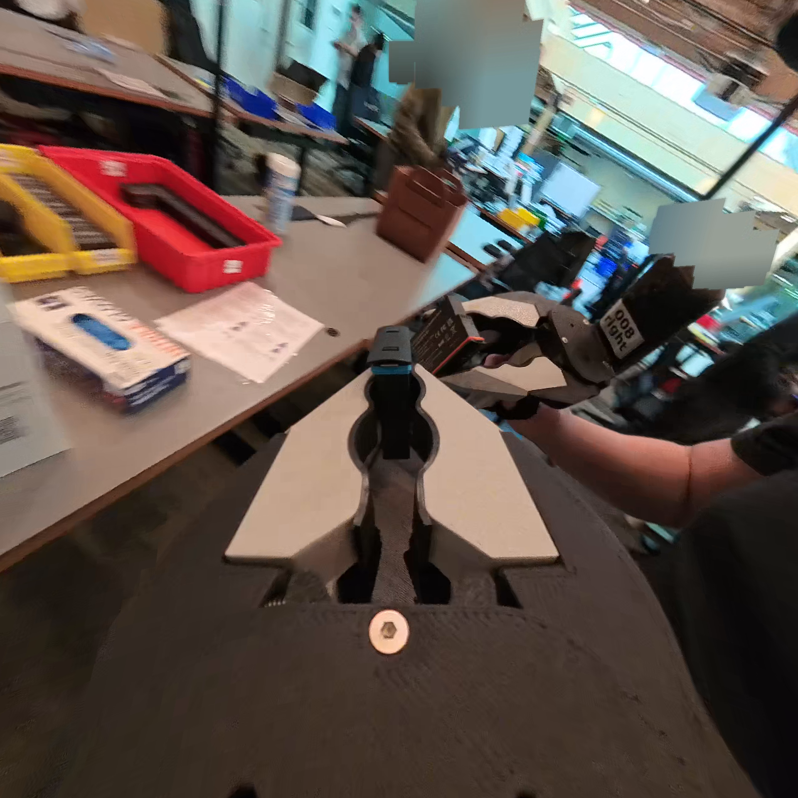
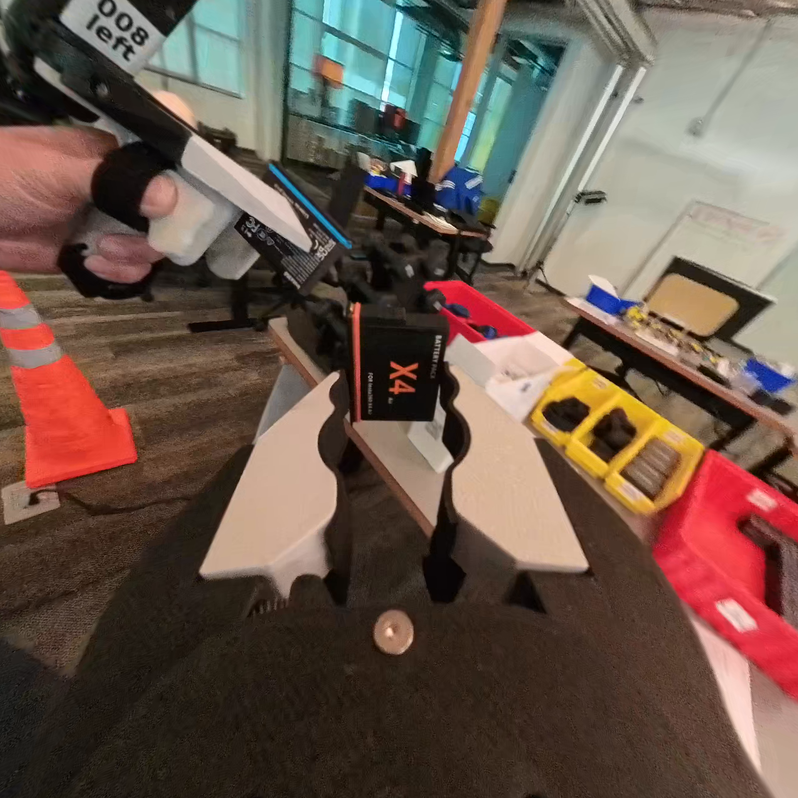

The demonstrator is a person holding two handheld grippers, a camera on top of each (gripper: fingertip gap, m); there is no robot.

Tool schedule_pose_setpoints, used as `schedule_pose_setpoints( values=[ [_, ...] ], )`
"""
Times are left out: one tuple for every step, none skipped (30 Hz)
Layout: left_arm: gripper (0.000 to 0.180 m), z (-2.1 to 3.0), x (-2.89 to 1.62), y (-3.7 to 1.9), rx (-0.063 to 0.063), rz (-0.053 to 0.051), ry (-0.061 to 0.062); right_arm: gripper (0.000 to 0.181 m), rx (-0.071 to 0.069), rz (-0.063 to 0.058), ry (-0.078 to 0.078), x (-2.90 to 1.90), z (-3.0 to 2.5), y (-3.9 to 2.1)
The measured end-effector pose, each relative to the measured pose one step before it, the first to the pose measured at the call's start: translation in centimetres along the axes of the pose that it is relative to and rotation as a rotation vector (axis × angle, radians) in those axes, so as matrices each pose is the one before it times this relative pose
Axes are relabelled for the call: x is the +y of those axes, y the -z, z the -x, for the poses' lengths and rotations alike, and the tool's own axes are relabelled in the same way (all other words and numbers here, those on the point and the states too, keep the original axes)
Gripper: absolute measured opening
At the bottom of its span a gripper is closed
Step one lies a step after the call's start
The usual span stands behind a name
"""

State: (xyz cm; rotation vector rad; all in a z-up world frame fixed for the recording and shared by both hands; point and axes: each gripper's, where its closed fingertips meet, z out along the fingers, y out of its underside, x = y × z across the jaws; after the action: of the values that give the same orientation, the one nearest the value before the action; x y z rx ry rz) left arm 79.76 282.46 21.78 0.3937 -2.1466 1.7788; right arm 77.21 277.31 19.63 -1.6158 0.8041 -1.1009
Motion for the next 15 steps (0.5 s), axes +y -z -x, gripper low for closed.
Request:
schedule_pose_setpoints(
  values=[
    [0.009,0.784,-0.201,2.401,-0.0486,-0.0294,0.0032,0.041,-0.049,-0.0202,0.0287,-1.109,1.54,-2.421],
    [0.009,0.879,-0.168,2.377,-0.0402,-0.0298,0.0029,0.041,-0.0564,-0.0266,0.0146,-1.137,1.679,-2.574],
    [0.009,0.993,-0.132,2.291,-0.0378,-0.0268,0.004,0.041,-0.0641,-0.034,0.0072,-1.194,1.778,-2.528],
    [0.009,1.111,0.002,2.204,-0.0432,-0.0166,0.0067,0.041,-0.0665,-0.032,0.0052,-1.076,1.775,-2.606],
    [0.009,1.248,0.073,2.201,-0.0462,-0.0078,0.0088,0.042,-0.0656,-0.0267,-0.0011,-0.94,1.711,-2.733],
    [0.009,1.36,0.036,2.209,-0.0439,-0.0086,0.0061,0.042,-0.0675,-0.0313,-0.003,-0.822,1.623,-2.82],
    [0.009,1.473,-0.07,2.225,-0.049,-0.0168,0.0026,0.042,-0.064,-0.0316,-0.0055,-0.735,1.412,-2.747],
    [0.008,1.671,-0.176,2.183,-0.0542,-0.0249,0.0066,0.042,-0.0544,-0.0258,-0.009,-0.527,1.023,-2.764],
    [0.008,1.664,-0.191,1.838,-0.0454,-0.0272,0.02,0.041,-0.0534,-0.0142,-0.0128,-0.323,0.763,-2.787],
    [0.008,1.623,-0.24,1.644,-0.0346,-0.0281,0.0354,0.041,-0.0595,0.0001,-0.0151,-0.083,0.723,-2.785],
    [0.008,1.736,-0.378,1.638,-0.032,-0.0325,0.0364,0.041,-0.058,-0.0052,-0.0088,-0.219,0.433,-2.487],
    [0.008,1.783,-0.461,1.489,-0.0298,-0.0373,0.0276,0.041,-0.0629,-0.0102,-0.0024,-0.233,0.343,-2.313],
    [0.008,1.767,-0.511,1.162,-0.0265,-0.0379,0.0241,0.041,-0.063,-0.0038,0.0019,-0.029,0.164,-2.129],
    [0.008,1.828,-0.556,0.917,-0.0272,-0.0345,0.0218,0.041,-0.0531,0.0063,0.0063,0.322,-0.105,-2.253],
    [0.008,1.993,-0.581,0.813,-0.0338,-0.0307,0.0173,0.041,-0.044,0.009,0.0142,0.306,-0.484,-2.127]
  ],
)
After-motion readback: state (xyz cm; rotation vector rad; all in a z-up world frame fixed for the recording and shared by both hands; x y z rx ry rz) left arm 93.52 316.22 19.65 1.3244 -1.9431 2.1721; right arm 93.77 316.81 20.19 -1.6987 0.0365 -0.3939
